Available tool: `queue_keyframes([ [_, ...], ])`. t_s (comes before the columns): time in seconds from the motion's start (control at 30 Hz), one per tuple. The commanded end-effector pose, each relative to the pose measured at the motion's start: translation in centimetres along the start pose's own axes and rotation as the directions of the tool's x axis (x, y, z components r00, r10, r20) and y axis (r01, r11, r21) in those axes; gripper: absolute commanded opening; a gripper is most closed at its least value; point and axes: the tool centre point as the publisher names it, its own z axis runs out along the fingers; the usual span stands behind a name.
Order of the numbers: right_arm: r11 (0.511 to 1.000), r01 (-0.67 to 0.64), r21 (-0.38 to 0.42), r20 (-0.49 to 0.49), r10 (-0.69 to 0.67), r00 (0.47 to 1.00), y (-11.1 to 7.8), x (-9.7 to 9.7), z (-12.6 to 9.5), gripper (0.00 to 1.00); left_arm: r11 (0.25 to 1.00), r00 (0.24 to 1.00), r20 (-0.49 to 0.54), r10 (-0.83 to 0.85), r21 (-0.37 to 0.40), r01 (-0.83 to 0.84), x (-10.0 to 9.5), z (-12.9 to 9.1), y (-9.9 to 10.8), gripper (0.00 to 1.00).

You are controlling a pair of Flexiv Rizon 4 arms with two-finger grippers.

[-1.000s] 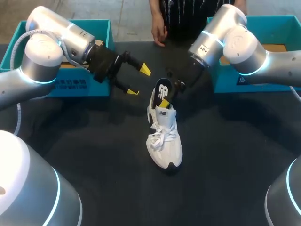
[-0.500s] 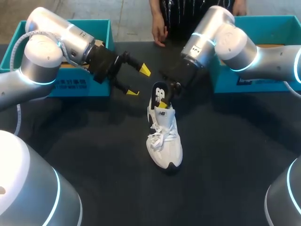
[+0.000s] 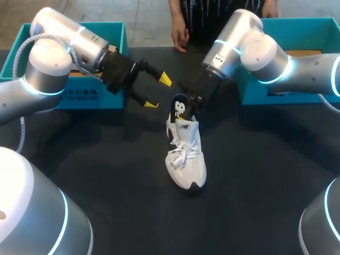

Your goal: Take the shoe out of the shoebox, open the shoe tongue, remove and reinsert the insole, then place the shoe into the shoebox

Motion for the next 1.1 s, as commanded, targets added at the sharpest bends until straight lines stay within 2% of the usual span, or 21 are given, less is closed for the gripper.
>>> queue_keyframes([
  [0.03,1.0,0.005,0.001,0.037,-0.005,0.999,0.1,0.8,-0.7,0.32,1.0,1.0,0.0,0.003,0.0,-0.003,0.0,0.0,0.0,1.0],
  [0.3,1.0,0.008,0.003,0.071,-0.008,0.997,0.2,1.1,-1.6,0.35,1.0,1.0,0.001,0.007,0.003,-0.007,0.0,0.1,0.0,1.0],
  [0.5,1.0,0.008,-0.008,0.101,-0.007,0.995,0.3,1.1,-2.4,0.42,1.0,1.0,-0.003,0.007,0.001,-0.007,0.0,0.0,-0.1,1.0],
  [0.7,1.0,0.006,-0.019,0.124,-0.003,0.992,0.2,1.3,-3.3,0.42,1.0,1.0,-0.006,0.01,-0.001,-0.01,-0.1,-0.1,-0.2,1.0],
  [0.83,1.0,0.009,-0.016,0.125,-0.007,0.992,0.4,1.1,-3.5,0.35,1.0,1.0,-0.006,0.009,-0.002,-0.009,-0.1,-0.1,-0.2,1.0],
  [1.0,1.0,0.011,-0.003,0.106,-0.011,0.994,0.7,0.6,-2.9,0.08,1.0,1.0,-0.005,0.007,-0.004,-0.007,0.0,-0.1,-0.3,1.0],
  [1.1,1.0,0.008,-0.002,0.096,-0.007,0.995,0.6,0.4,-2.5,0.0,1.0,1.0,-0.005,0.004,-0.004,-0.004,0.1,0.0,-0.4,1.0],
])
